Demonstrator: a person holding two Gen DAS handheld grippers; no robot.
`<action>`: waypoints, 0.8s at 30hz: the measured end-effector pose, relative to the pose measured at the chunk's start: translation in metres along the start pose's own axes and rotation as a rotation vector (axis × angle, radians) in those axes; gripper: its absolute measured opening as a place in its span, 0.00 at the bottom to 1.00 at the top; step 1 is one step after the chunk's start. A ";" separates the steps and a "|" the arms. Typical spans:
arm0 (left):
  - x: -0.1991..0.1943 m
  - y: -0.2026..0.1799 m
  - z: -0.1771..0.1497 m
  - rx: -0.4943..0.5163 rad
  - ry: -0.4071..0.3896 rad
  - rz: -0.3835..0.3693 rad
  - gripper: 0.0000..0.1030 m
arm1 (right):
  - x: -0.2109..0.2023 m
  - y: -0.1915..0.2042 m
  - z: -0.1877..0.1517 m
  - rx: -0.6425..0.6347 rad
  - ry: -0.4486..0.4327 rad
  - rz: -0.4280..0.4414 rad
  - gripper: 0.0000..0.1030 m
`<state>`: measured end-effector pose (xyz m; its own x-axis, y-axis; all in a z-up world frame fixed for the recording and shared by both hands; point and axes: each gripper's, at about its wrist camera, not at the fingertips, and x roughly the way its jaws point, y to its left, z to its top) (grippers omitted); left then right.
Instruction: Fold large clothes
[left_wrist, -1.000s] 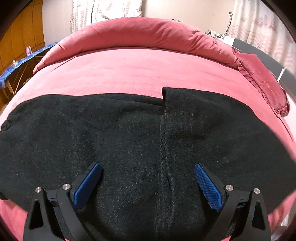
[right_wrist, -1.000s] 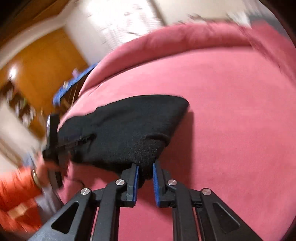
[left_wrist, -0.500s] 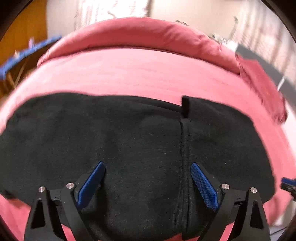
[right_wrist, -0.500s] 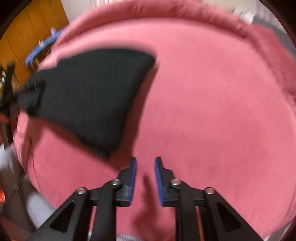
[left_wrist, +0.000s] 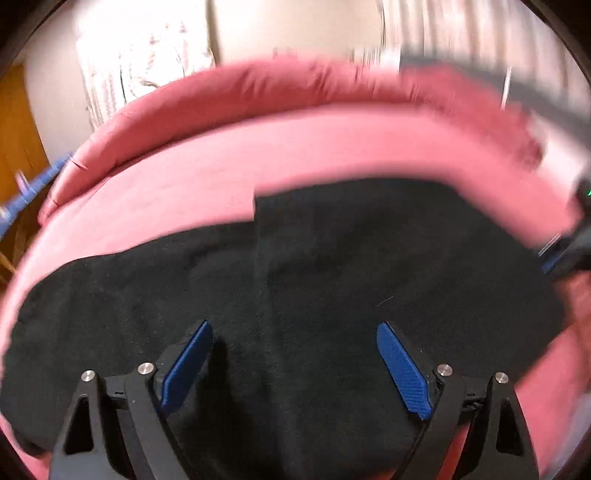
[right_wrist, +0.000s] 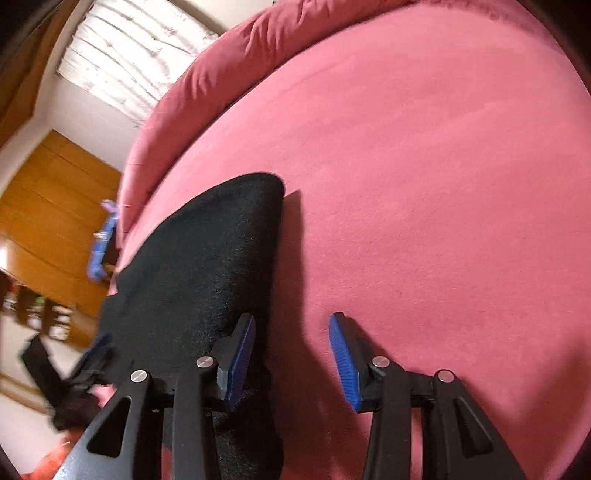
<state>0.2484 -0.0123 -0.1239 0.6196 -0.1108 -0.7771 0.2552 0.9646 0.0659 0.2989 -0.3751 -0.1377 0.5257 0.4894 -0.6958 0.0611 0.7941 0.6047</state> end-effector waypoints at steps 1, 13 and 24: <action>0.007 0.006 -0.001 -0.029 0.009 -0.025 0.95 | -0.002 -0.004 0.000 0.016 0.004 0.068 0.38; -0.009 0.034 -0.015 -0.151 0.011 -0.052 0.97 | 0.001 -0.044 -0.007 0.237 0.006 0.434 0.40; -0.014 0.009 -0.009 -0.158 0.028 0.025 0.99 | 0.033 0.017 0.002 0.080 0.110 0.328 0.60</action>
<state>0.2356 -0.0001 -0.1185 0.6026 -0.0813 -0.7939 0.1182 0.9929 -0.0119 0.3188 -0.3464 -0.1500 0.4342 0.7530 -0.4944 -0.0275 0.5597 0.8282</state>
